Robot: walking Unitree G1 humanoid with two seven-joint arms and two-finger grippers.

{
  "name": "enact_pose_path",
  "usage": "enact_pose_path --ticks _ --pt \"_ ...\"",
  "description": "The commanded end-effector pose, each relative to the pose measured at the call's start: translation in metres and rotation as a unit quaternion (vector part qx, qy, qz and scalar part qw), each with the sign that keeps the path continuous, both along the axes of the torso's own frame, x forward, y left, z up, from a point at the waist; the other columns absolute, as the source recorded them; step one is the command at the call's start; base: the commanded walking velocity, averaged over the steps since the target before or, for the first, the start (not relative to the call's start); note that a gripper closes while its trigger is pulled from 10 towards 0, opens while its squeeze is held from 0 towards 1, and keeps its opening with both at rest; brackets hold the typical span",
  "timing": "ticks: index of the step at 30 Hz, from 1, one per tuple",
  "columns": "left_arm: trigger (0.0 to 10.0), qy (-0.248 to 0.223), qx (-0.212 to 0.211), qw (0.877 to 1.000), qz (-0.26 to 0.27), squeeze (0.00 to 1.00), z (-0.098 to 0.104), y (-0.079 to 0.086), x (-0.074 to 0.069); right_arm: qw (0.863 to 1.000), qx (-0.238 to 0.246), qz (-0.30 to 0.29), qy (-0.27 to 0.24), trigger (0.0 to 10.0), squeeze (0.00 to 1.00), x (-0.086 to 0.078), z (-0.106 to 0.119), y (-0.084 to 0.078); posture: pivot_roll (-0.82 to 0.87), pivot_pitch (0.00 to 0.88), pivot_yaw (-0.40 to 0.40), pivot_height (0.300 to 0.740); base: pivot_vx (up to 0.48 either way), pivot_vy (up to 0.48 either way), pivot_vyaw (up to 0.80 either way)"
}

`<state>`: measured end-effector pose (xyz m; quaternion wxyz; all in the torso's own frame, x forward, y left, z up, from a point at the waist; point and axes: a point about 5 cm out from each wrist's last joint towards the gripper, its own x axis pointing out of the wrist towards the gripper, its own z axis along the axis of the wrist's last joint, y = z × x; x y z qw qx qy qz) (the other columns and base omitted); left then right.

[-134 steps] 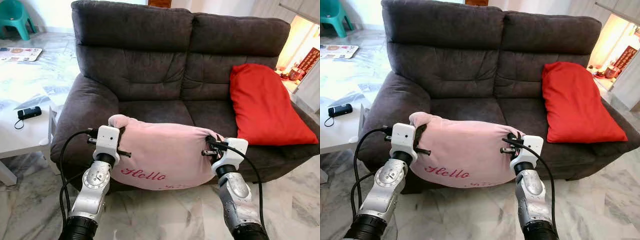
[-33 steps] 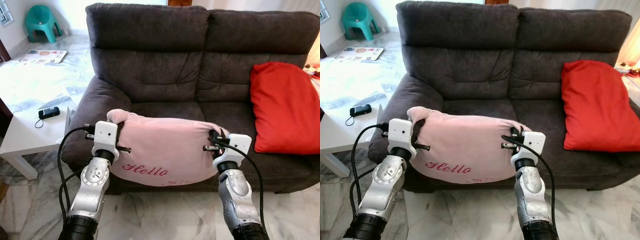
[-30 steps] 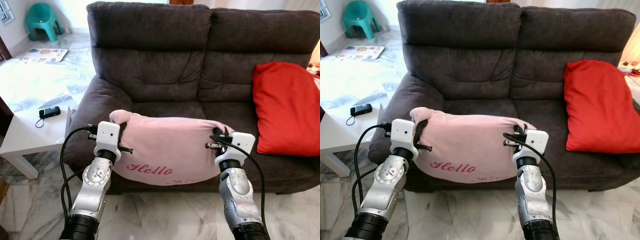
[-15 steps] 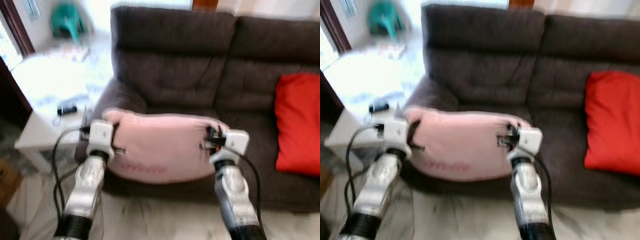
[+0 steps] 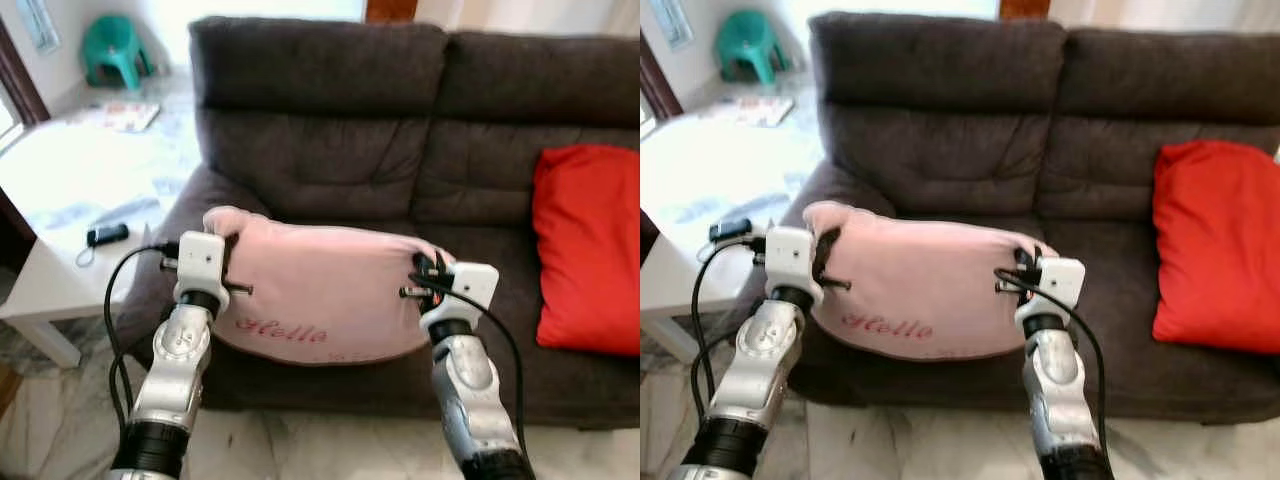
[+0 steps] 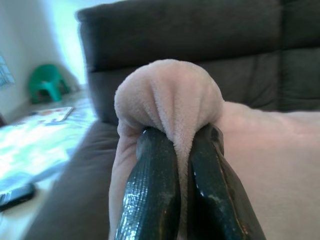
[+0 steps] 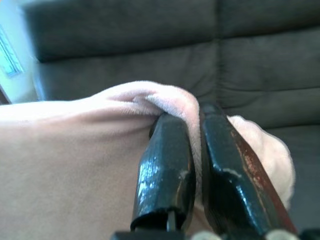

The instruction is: Move the pillow to the sofa from floor

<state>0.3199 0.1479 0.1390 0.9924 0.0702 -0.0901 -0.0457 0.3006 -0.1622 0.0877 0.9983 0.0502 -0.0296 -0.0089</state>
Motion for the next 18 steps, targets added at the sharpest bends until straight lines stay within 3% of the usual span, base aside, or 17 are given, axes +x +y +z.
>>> enact_pose_path --ticks 1,11,18 --pt "10.0 -0.023 -0.003 0.999 0.033 0.00 0.012 0.017 0.001 0.998 0.010 -0.016 -0.058 10.0 0.00 0.007 0.026 -0.005 0.09 0.000 -0.042 0.740 0.285 0.000 0.42" --pt "10.0 -0.045 -0.004 0.998 0.037 0.00 0.026 0.019 0.004 0.997 0.014 -0.004 -0.071 10.0 0.00 0.009 0.034 -0.002 0.09 0.000 -0.053 0.740 0.280 0.000 0.00" --pt "10.0 -0.044 -0.006 0.998 0.041 0.00 0.025 0.021 0.004 0.997 0.011 0.004 -0.071 10.0 0.00 0.009 0.036 -0.001 0.10 0.000 -0.061 0.740 0.282 0.000 0.00"
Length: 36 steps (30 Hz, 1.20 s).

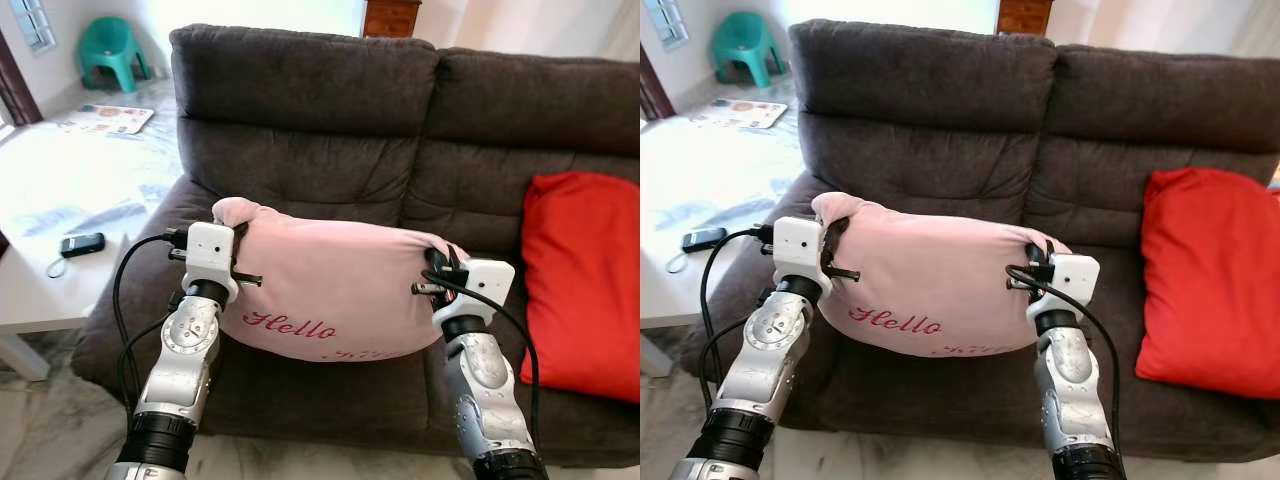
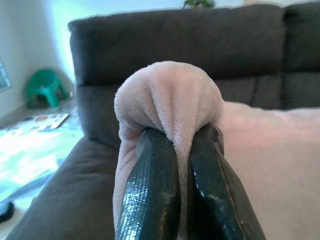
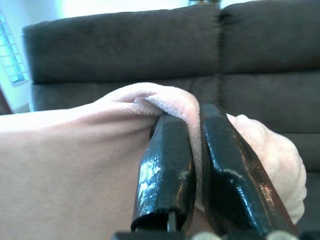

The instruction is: Move the pillow to the sofa from floor

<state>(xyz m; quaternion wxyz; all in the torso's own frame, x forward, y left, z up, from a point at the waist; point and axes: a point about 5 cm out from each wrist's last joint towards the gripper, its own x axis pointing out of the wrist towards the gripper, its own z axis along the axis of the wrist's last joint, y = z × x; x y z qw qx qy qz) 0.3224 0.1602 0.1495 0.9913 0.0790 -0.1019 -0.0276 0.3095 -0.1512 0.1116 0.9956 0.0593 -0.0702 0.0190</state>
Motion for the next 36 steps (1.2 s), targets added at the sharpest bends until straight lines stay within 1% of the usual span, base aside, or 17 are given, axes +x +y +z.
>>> enact_pose_path --ticks 1,4,15,32,36 --pt "10.0 -0.030 -0.013 0.999 0.022 0.00 0.014 0.008 0.001 0.999 0.006 -0.023 -0.028 10.0 0.00 0.001 0.012 -0.012 0.10 0.000 -0.063 0.740 0.281 0.000 0.00" --pt "10.0 -0.015 -0.012 1.000 0.009 0.00 0.007 0.005 -0.001 0.999 0.008 -0.022 -0.023 10.0 0.00 0.001 0.011 -0.013 0.09 0.000 -0.067 0.740 0.000 0.000 0.00" --pt "10.0 -0.004 -0.020 1.000 0.018 0.00 0.003 0.005 -0.001 1.000 0.010 -0.020 -0.018 10.0 0.00 0.002 0.011 -0.014 0.09 0.000 -0.073 0.740 0.000 0.000 0.00" --pt "10.0 -0.006 -0.020 1.000 0.016 0.00 0.005 0.005 -0.001 0.999 0.011 -0.028 -0.014 10.0 0.00 0.003 0.011 -0.017 0.09 0.000 -0.072 0.740 0.000 0.471 0.00" --pt "10.0 -0.010 -0.018 1.000 0.014 0.00 0.006 0.005 -0.002 0.999 0.010 -0.030 -0.012 10.0 0.00 0.003 0.010 -0.017 0.09 0.000 -0.073 0.740 0.000 0.278 0.00"
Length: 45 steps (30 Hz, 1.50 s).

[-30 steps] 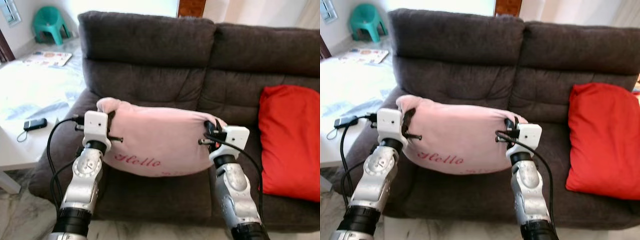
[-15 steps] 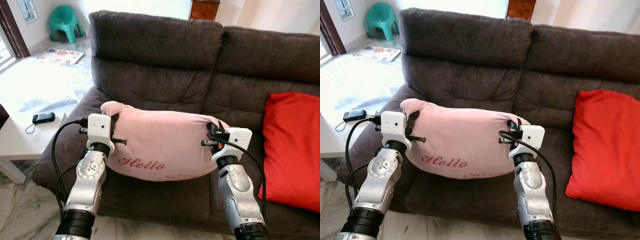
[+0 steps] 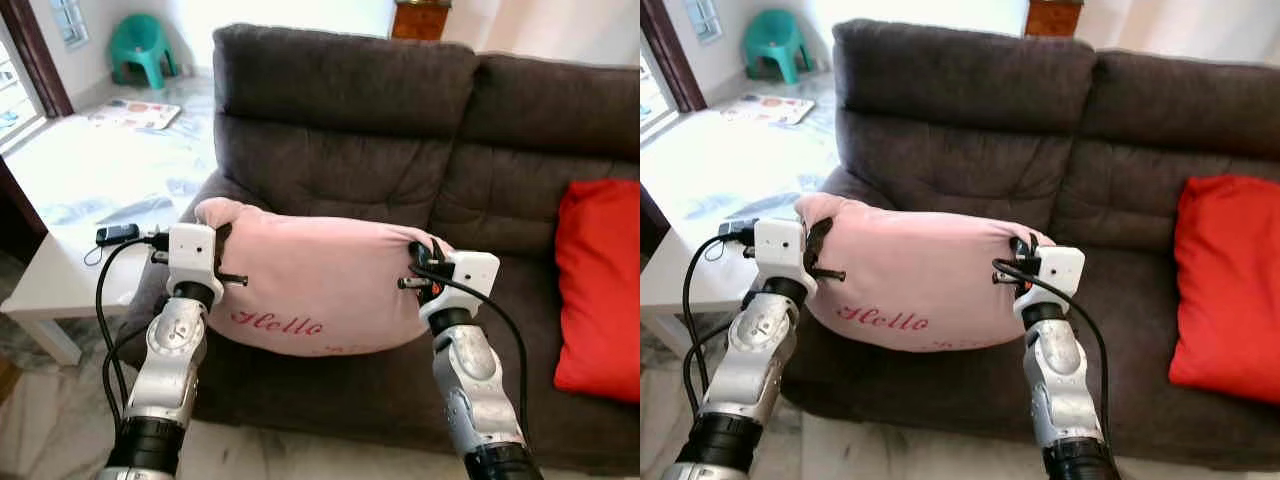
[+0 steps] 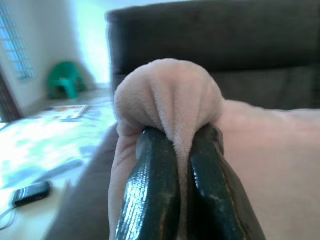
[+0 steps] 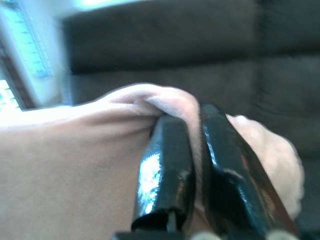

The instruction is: Move the pillow to the sofa from floor

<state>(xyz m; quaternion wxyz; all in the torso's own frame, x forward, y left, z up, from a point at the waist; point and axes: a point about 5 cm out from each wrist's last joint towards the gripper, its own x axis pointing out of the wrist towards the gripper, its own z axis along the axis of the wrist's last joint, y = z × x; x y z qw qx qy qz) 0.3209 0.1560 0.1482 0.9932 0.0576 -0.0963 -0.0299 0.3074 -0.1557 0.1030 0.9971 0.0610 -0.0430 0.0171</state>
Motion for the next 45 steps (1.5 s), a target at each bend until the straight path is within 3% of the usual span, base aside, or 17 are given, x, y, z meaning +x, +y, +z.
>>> enact_pose_path --ticks 1,17,45 --pt "10.0 -0.016 0.003 1.000 0.018 0.00 0.007 0.009 0.000 0.999 0.008 -0.030 -0.039 10.0 0.00 0.005 0.019 -0.013 0.09 0.000 -0.073 0.740 0.000 0.000 0.00" --pt "10.0 -0.024 0.000 1.000 0.015 0.00 0.011 0.006 0.000 0.999 0.008 -0.027 -0.038 10.0 0.00 0.004 0.018 -0.011 0.09 0.000 -0.075 0.740 0.000 0.000 0.00" --pt "10.0 -0.051 -0.001 0.998 0.025 0.00 0.026 0.010 0.004 0.999 0.007 -0.015 -0.041 10.0 0.00 0.002 0.020 -0.008 0.09 0.000 -0.081 0.740 0.342 0.000 0.00"
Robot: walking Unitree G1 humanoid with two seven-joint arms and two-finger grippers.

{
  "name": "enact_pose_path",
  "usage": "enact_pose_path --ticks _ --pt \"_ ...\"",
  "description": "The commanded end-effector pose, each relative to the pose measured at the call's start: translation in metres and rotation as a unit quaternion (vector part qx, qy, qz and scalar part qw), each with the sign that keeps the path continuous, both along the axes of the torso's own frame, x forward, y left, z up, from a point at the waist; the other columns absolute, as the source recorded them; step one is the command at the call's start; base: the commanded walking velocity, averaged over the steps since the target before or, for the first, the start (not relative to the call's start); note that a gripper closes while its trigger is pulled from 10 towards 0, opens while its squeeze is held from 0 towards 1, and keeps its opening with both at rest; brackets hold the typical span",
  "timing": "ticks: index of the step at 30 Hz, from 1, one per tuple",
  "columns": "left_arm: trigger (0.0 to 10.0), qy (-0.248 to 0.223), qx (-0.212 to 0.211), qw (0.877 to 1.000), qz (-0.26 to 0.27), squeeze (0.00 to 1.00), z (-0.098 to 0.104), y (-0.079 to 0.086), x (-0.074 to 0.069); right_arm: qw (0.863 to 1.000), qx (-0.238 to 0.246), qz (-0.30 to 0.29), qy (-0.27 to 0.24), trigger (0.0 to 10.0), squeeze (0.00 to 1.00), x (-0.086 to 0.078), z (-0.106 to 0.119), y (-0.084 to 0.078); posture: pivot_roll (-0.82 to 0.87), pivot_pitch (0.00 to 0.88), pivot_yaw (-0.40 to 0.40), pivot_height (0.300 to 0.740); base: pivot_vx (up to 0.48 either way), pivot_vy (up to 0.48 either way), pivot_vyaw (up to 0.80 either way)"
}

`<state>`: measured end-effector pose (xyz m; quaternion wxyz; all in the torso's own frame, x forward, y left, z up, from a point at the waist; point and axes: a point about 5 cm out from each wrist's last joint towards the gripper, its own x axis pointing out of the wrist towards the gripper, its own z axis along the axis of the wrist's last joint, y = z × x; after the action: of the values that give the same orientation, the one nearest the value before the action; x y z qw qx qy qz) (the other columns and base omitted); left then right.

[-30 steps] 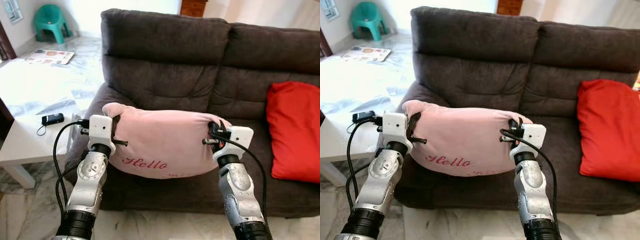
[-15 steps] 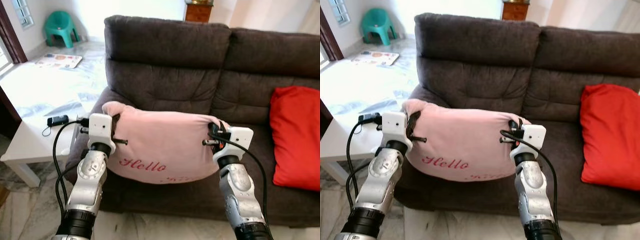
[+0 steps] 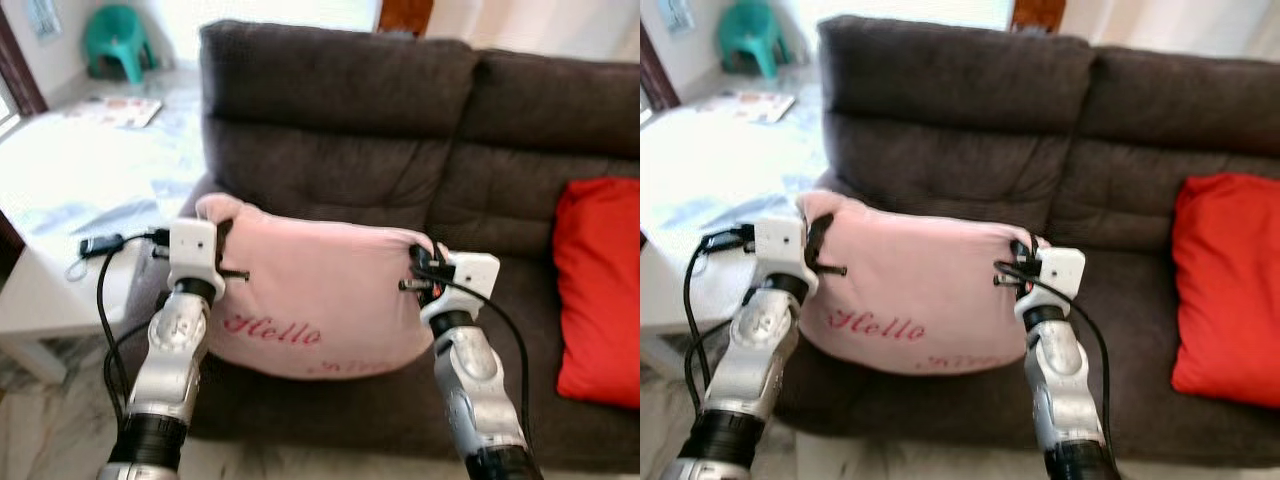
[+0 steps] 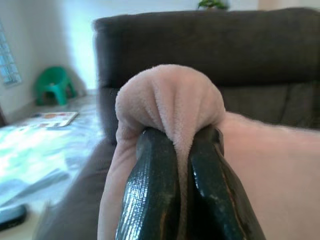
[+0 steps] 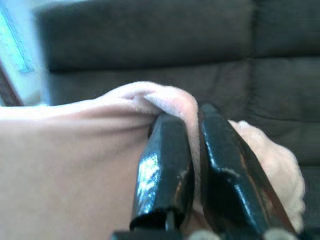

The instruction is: Move the pillow to the sofa from floor

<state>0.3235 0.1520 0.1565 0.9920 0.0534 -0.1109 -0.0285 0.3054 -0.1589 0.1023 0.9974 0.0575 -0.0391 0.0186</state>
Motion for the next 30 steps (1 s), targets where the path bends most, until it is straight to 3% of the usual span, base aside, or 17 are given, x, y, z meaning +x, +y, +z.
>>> enact_pose_path --ticks 1,9,21,25,30 --pt "10.0 -0.037 0.003 0.999 0.025 0.00 0.018 0.014 0.002 0.999 0.011 -0.017 -0.045 10.0 0.00 0.004 0.021 -0.004 0.09 0.000 -0.081 0.740 0.360 0.000 0.00" --pt "10.0 -0.035 0.003 0.999 0.022 0.00 0.018 0.012 0.003 0.999 0.011 -0.017 -0.043 10.0 0.00 0.003 0.020 -0.005 0.09 0.000 -0.084 0.740 0.355 0.000 0.00" --pt "10.0 0.015 0.013 0.999 -0.044 0.00 0.003 -0.001 -0.001 0.999 -0.005 -0.017 -0.035 10.0 0.00 0.012 0.025 -0.009 0.09 0.000 -0.100 0.740 0.000 0.000 0.00" --pt "10.0 0.068 0.038 0.989 -0.125 0.00 -0.005 -0.009 -0.003 0.999 -0.032 -0.002 -0.024 10.0 0.00 0.028 0.034 -0.007 0.09 0.000 -0.108 0.740 0.000 0.000 0.00" --pt "10.0 0.087 0.044 0.979 -0.177 0.00 -0.006 -0.018 -0.006 0.998 -0.059 0.011 -0.009 10.0 0.00 0.050 0.046 -0.003 0.09 0.000 -0.112 0.740 0.000 0.000 0.00"
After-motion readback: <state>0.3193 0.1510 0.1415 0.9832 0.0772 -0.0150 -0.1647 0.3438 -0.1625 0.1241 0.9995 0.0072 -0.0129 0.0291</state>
